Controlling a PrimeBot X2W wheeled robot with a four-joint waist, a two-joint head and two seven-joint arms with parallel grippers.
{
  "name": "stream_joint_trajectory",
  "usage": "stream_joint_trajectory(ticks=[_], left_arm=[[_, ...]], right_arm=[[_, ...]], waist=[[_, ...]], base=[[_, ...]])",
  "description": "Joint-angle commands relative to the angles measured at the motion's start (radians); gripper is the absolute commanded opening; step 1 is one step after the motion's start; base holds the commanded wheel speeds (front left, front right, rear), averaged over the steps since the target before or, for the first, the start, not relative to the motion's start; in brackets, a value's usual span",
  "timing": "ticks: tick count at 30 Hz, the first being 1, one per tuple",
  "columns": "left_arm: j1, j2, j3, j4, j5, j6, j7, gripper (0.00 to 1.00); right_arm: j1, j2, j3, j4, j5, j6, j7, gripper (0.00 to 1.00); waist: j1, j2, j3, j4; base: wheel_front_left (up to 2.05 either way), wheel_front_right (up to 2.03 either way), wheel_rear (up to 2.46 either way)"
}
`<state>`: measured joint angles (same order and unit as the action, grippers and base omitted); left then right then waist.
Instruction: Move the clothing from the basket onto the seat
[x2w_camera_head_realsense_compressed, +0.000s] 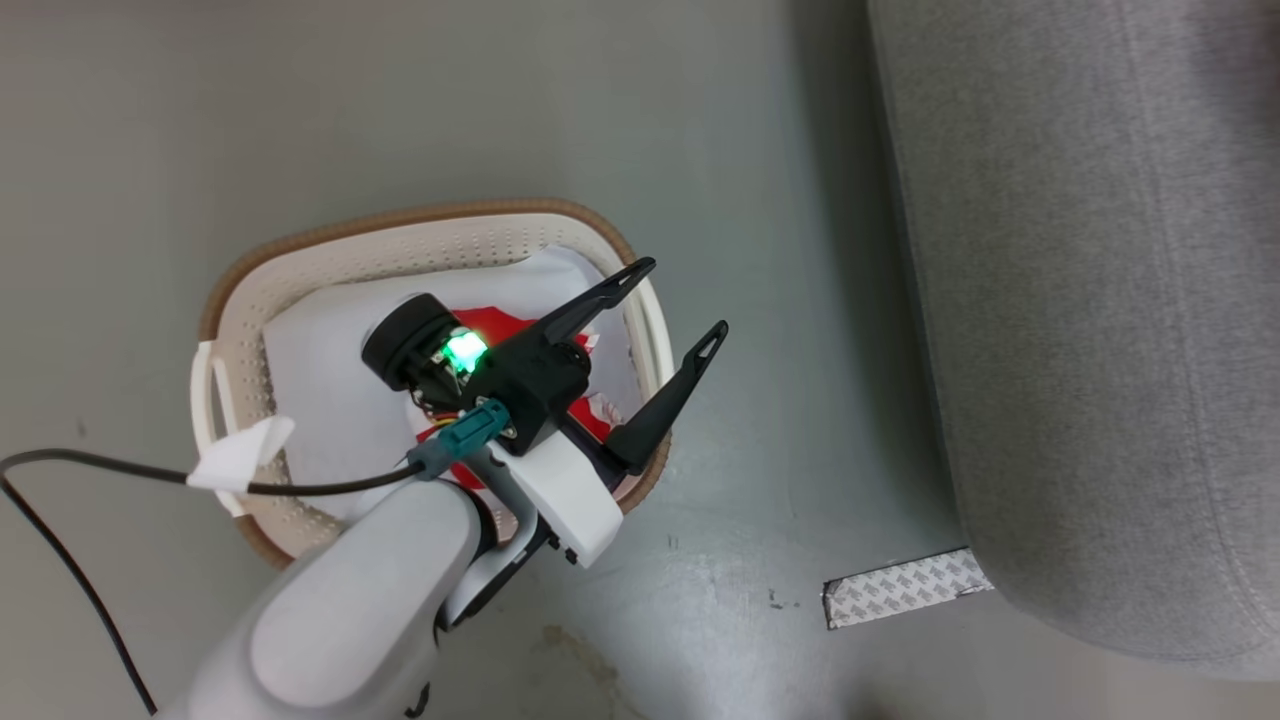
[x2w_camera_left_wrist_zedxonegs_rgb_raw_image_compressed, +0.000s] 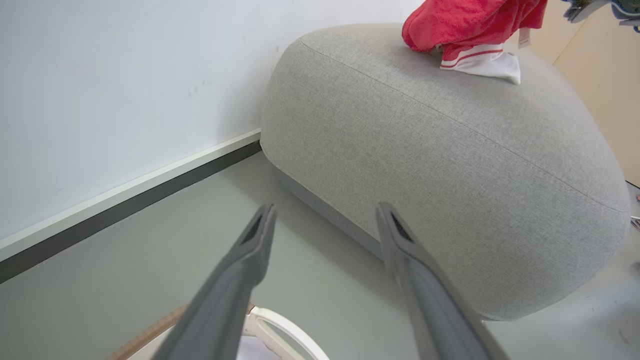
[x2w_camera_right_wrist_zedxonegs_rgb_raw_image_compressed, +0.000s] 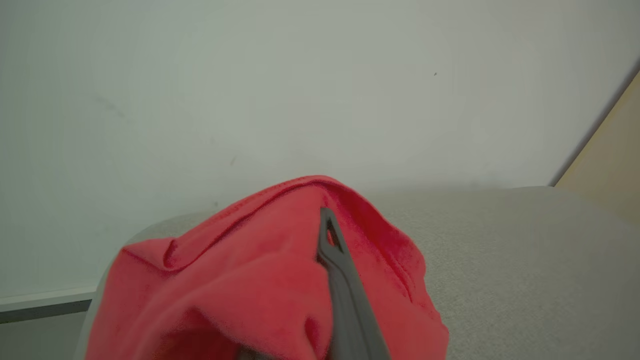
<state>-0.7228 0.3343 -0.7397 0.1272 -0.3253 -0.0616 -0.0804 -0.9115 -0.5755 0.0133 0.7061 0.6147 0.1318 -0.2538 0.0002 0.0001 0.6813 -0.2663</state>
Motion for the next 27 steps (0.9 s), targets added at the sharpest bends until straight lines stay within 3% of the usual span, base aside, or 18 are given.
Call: stream_joint_trajectory(ticks=[1,8,12,14,15,16,27], left_arm=[[-0.01,0.009,0.003,0.0,0.004,0.001,-0.004,1.0],[-0.012,0.002,0.003,0.011,-0.006,0.008,-0.018,1.0],[-0.012,-0.008,0.003,0.021,-0.013,0.015,-0.027,1.0],[-0.012,-0.014,0.002,0.028,-0.018,0.017,-0.033,1.0],[-0.011,-0.017,0.001,0.031,-0.02,0.017,-0.037,1.0],[-0.01,-0.018,0.0,0.036,-0.022,0.016,-0.041,1.0],[0.05,-0.038,0.002,0.113,-0.06,0.026,-0.1,1.0]], right_arm=[[-0.023,-0.007,0.011,0.017,0.005,-0.002,0.008,0.0],[-0.081,-0.02,0.123,0.206,0.034,-0.002,0.208,0.01],[-0.1,-0.037,0.178,0.24,0.057,-0.002,0.3,0.17],[-0.106,-0.044,0.202,0.246,0.073,-0.002,0.331,0.35],[-0.107,-0.049,0.209,0.245,0.081,-0.002,0.337,0.93],[-0.108,-0.052,0.219,0.243,0.089,-0.002,0.342,1.0],[-0.045,-0.111,0.362,0.204,0.127,-0.002,0.42,1.0]], waist=[[-0.0002,-0.0001,0.006,0.007],[-0.0002,-0.0001,0.004,0.021],[-0.0002,-0.0001,-0.004,0.029],[-0.0002,-0.0001,-0.009,0.032],[-0.0002,-0.0001,-0.012,0.033],[-0.0002,-0.0001,-0.018,0.034],[-0.0002,-0.0001,-0.182,0.027]], base=[[0.0,0.0,0.0],[0.0,0.0,0.0],[0.0,0.0,0.0],[0.0,0.0,0.0],[0.0,0.0,0.0],[0.0,0.0,0.0],[0.0,0.0,0.0]])
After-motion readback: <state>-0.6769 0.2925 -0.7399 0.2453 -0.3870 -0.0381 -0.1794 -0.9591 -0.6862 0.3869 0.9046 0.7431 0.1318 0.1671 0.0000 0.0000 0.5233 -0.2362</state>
